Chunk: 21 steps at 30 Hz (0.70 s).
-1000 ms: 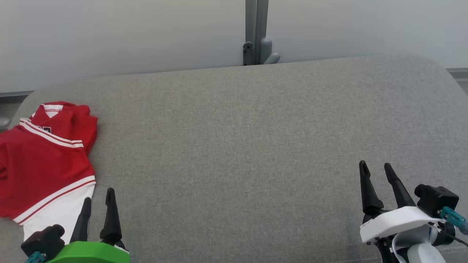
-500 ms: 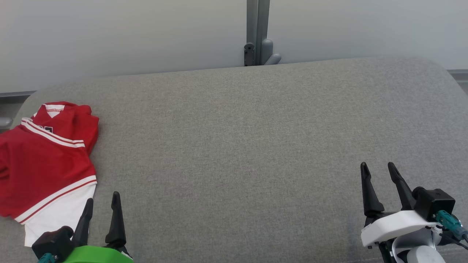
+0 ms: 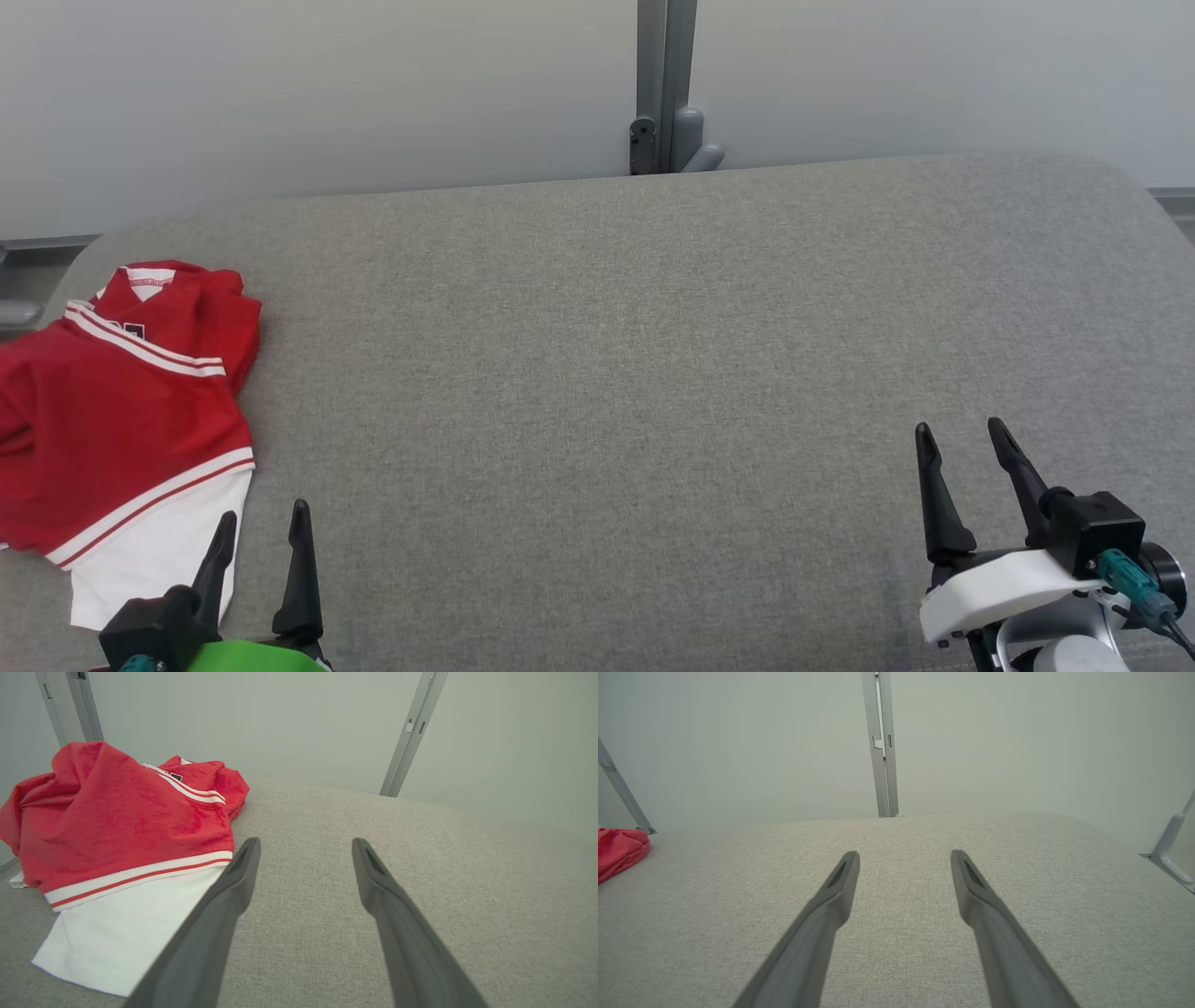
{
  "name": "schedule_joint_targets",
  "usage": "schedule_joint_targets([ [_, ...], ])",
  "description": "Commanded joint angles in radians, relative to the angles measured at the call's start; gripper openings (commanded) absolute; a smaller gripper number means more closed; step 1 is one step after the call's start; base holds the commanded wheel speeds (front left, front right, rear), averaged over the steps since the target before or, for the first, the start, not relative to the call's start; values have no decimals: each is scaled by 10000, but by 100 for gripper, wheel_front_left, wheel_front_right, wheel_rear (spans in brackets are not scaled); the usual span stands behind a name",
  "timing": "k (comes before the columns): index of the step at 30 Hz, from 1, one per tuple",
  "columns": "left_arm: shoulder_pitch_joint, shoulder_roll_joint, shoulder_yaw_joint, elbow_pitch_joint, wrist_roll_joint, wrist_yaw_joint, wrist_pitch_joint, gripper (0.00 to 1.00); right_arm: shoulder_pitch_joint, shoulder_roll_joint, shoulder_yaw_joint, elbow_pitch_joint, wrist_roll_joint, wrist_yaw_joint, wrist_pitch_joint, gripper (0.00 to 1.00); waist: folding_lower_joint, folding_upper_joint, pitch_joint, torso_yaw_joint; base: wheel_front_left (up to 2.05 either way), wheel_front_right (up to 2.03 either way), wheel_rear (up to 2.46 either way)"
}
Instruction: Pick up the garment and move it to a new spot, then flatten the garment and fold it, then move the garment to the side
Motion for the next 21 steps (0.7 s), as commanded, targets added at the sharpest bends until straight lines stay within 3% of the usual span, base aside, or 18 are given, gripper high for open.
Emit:
schedule_joint_targets([
  [1,70,59,36,-12,229,-38,-93,100,65,-53,-23,-10,-198,3,-98,100,-1,67,-4,18,0,0,0],
  [21,241,-9,227,302,1733,-40,-487,100,90,-62,-230,149,-1477,2,-488,100,-1,81,-62,133,0,0,0],
])
